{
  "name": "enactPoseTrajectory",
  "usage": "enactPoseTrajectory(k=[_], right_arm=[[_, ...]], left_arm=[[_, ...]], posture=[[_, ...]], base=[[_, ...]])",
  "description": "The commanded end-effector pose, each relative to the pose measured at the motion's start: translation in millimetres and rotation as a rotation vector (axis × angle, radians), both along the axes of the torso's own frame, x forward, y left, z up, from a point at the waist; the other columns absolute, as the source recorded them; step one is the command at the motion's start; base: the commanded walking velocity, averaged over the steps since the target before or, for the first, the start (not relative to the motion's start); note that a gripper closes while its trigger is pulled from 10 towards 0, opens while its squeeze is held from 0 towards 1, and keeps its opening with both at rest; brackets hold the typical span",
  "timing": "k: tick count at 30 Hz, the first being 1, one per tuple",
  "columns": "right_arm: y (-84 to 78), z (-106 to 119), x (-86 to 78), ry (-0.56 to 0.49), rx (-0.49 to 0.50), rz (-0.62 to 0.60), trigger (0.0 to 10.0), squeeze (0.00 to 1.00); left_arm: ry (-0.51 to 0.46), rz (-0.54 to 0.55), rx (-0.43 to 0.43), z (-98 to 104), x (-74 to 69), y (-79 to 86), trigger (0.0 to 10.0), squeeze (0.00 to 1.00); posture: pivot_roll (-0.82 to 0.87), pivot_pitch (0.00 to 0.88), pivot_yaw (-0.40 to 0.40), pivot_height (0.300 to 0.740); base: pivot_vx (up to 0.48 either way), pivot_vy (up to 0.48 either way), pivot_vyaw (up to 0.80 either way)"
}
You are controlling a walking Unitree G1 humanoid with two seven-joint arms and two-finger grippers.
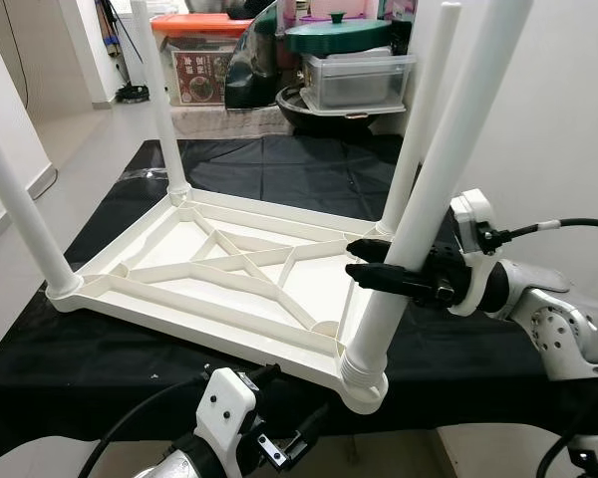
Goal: Building children table
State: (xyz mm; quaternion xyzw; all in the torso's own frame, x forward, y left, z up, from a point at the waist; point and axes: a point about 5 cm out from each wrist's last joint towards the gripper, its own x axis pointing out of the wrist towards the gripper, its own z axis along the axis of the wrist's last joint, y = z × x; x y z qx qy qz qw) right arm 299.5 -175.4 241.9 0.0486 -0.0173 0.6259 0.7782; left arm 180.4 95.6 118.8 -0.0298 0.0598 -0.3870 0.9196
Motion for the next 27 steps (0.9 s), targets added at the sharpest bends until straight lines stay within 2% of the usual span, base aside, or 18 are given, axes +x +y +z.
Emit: enactPoseTrajectory(k=[1, 10, 14, 16, 20, 23, 24, 27], right_arm=[[4.4, -5, -0.5, 0.005, -0.032, 0.015, 10.0, 0.00], [5.8, -13, -1.4, 0.023, -0.078, 0.015, 10.0, 0.00], [2.7, -17, -0.3, 0.041, -0.121, 0.010, 10.0, 0.00], [1.1, -23, 2.5, 0.043, -0.175, -0.016, 10.0, 0.00], [1.9, -25, 3.3, 0.029, -0.191, -0.024, 10.0, 0.00], [2.6, -25, 6.8, 0.011, -0.200, -0.057, 10.0, 0.00], [2.9, -26, 17.3, -0.028, -0.213, -0.160, 10.0, 0.00], [2.8, -26, 20.9, -0.050, -0.218, -0.199, 10.0, 0.00]], left_arm=[[0.004, -0.004, 0.014, -1, -2.1, 0.4, 10.0, 0.00], [0.002, 0.000, 0.011, -1, -3.0, 0.0, 10.0, 0.00], [0.001, 0.003, 0.012, -1, -3.7, 0.2, 10.0, 0.00], [0.000, 0.001, 0.014, 0, -4.1, 0.1, 10.0, 0.00], [-0.001, 0.001, 0.015, 0, -4.1, 0.3, 10.0, 0.00], [-0.002, 0.002, 0.016, -1, -4.2, 0.4, 10.0, 0.00], [-0.002, 0.003, 0.017, -1, -4.0, 0.5, 10.0, 0.00], [-0.002, 0.003, 0.017, -1, -3.9, 0.6, 10.0, 0.00]], posture=[[0.05, 0.056, -0.029, 0.740], [0.05, 0.063, -0.034, 0.740], [0.05, 0.066, -0.033, 0.740], [0.05, 0.068, -0.033, 0.740], [0.05, 0.067, -0.032, 0.740], [0.05, 0.067, -0.032, 0.740], [0.05, 0.064, -0.033, 0.740], [0.05, 0.064, -0.033, 0.740]], base=[[0.000, 0.000, 0.00], [0.000, 0.000, 0.00], [0.000, 0.000, 0.00], [0.000, 0.000, 0.00], [0.000, 0.000, 0.00], [0.000, 0.000, 0.00], [0.000, 0.000, 0.00], [0.000, 0.000, 0.00]])
